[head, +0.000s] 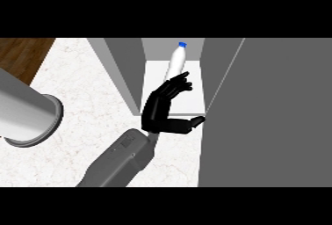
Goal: Pick up the bottled water, place it into the cabinet and close the cabinet
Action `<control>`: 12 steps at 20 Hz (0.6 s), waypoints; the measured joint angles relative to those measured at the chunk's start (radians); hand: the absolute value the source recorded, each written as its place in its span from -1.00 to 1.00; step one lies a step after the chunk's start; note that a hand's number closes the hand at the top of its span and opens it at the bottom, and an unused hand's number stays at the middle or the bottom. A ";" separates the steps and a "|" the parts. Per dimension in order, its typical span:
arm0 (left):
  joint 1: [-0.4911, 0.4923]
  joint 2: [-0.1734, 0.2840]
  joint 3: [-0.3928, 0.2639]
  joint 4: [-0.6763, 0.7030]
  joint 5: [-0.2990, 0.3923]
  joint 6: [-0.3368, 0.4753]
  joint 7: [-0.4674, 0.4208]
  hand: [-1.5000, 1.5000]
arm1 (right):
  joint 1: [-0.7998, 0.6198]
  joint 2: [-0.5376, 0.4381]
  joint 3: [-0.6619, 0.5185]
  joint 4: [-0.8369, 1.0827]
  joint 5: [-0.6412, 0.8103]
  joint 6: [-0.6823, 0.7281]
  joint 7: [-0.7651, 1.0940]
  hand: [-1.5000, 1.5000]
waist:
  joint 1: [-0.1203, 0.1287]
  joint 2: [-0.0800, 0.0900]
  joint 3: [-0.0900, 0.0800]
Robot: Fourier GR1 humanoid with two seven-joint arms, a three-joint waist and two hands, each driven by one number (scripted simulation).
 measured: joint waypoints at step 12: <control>0.499 0.249 -0.091 -0.488 -0.020 0.032 -0.037 -1.00 | 0.043 -0.062 0.052 -0.004 0.029 0.003 -0.031 1.00 | 0.028 -0.002 0.000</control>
